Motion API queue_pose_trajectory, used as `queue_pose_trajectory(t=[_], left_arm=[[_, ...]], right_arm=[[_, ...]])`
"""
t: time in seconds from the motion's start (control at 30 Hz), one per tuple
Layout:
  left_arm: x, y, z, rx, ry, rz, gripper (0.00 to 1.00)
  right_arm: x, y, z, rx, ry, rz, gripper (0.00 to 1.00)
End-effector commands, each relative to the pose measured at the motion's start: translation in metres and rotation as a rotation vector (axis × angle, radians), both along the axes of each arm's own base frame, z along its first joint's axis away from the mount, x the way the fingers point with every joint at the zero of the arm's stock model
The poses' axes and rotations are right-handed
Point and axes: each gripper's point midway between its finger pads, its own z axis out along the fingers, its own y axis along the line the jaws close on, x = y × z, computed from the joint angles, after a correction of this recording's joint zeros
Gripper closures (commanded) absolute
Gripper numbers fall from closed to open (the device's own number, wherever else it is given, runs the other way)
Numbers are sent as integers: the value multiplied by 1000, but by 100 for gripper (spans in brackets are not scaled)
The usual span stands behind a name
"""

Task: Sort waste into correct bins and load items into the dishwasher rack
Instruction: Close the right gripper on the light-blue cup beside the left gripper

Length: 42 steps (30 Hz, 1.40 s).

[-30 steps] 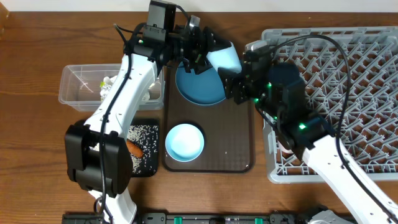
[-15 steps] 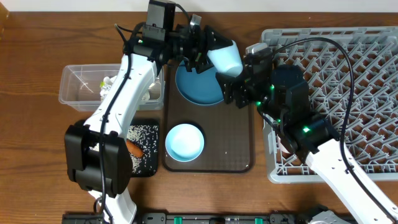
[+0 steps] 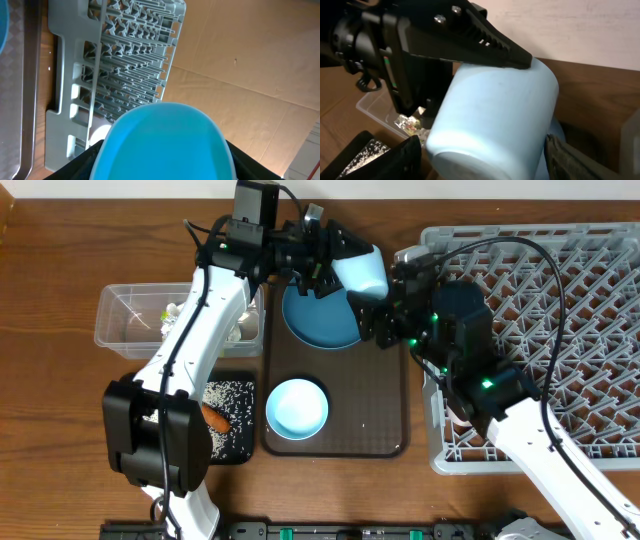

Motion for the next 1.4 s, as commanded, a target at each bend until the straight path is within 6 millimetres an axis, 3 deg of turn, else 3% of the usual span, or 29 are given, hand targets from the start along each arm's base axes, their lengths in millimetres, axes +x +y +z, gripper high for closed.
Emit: queue_pose_trajectory(t=[0.0, 0.2, 0.4, 0.7, 0.87, 1.13, 1.37], left_arm=[[-8, -7, 14, -33, -14, -35, 36], [-7, -7, 14, -32, -18, -33, 36], [-7, -7, 14, -32, -18, -32, 36], [-7, -7, 14, -32, -18, -33, 36], [-7, -7, 14, -32, -18, -33, 36], [-6, -7, 15, -33, -22, -33, 36], [-6, -7, 15, -33, -22, -33, 36]], right_arm=[[-6, 13, -2, 50, 40, 66, 23], [-7, 17, 1, 59, 27, 79, 28], [-12, 28, 7, 70, 5, 106, 27], [-3, 40, -7, 78, 21, 114, 27], [-2, 44, 0, 113, 5, 127, 30], [-7, 43, -14, 84, 66, 134, 15], [-6, 43, -10, 98, 55, 132, 19]])
